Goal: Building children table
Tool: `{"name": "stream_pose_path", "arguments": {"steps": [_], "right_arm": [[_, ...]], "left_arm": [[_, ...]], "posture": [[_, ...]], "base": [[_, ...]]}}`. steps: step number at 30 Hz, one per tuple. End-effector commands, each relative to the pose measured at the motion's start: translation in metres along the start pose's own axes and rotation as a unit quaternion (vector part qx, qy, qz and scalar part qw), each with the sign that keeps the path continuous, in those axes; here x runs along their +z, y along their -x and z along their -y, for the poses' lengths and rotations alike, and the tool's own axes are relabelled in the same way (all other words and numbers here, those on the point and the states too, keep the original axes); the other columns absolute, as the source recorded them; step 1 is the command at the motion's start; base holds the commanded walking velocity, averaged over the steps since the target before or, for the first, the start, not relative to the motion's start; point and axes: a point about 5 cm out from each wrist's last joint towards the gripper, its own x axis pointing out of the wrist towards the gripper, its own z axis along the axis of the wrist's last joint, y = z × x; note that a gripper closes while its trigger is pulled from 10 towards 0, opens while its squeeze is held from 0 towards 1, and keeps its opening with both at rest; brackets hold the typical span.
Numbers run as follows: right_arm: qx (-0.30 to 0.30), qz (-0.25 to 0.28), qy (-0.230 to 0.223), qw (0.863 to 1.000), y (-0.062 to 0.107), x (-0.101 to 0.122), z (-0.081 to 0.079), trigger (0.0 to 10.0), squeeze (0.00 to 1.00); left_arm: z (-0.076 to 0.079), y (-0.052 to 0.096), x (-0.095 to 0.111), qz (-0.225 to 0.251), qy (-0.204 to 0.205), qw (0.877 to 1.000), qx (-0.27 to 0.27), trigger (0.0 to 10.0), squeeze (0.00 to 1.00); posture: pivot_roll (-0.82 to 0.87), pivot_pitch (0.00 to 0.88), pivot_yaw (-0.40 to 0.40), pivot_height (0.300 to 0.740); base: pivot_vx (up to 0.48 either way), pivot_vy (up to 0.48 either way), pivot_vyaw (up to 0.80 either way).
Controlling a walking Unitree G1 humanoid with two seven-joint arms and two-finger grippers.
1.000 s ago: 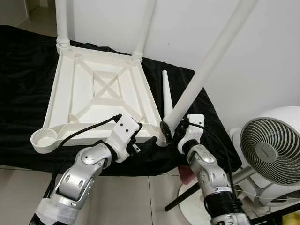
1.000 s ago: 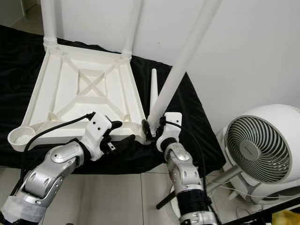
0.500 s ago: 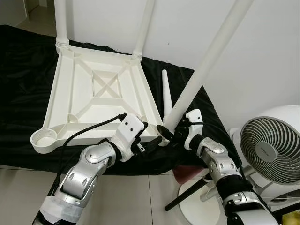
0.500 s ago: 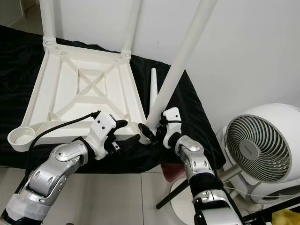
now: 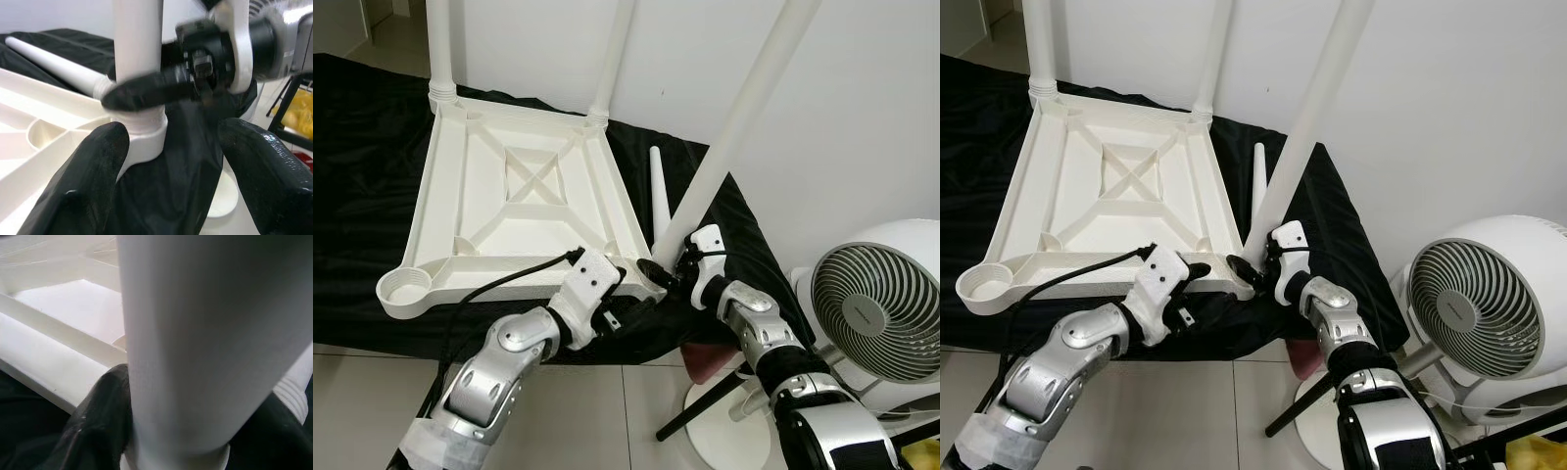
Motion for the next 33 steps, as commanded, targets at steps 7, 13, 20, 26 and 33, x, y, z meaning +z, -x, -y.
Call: {"name": "stream_pose_path", "arguments": {"steps": [7, 13, 20, 26, 33], "right_arm": [[-0.050, -0.041, -0.013, 0.998, 0.009, -0.019, 0.008, 10.0, 0.00], [-0.066, -0.026, -0.028, 0.997, 0.008, -0.018, 0.005, 10.0, 0.00], [-0.132, 0.002, -0.066, 0.989, 0.007, -0.019, -0.009, 10.0, 0.00], [-0.250, -0.028, -0.110, 0.962, 0.011, -0.033, -0.014, 10.0, 0.00], [-0.340, -0.005, -0.159, 0.927, 0.014, -0.031, -0.039, 10.0, 0.00]], "left_arm": [[0.005, -0.001, -0.007, -0.012, 0.007, 1.000, -0.025, 10.0, 0.00], [0.004, 0.000, -0.007, -0.012, 0.007, 1.000, -0.023, 10.0, 0.00], [0.005, 0.001, -0.008, -0.012, 0.008, 1.000, -0.022, 10.0, 0.00], [0.006, 0.001, -0.008, -0.012, 0.008, 1.000, -0.027, 10.0, 0.00], [0.006, 0.001, -0.008, -0.013, 0.008, 0.999, -0.031, 10.0, 0.00]], "posture": [[0.17, 0.016, -0.221, 0.740], [0.17, 0.022, -0.223, 0.740], [0.17, 0.024, -0.227, 0.740], [0.16, 0.019, -0.225, 0.740], [0.16, 0.017, -0.228, 0.740]], "base": [[0.000, 0.000, 0.00], [0.000, 0.000, 0.00], [0.000, 0.000, 0.00], [0.000, 0.000, 0.00], [0.000, 0.000, 0.00]]}}
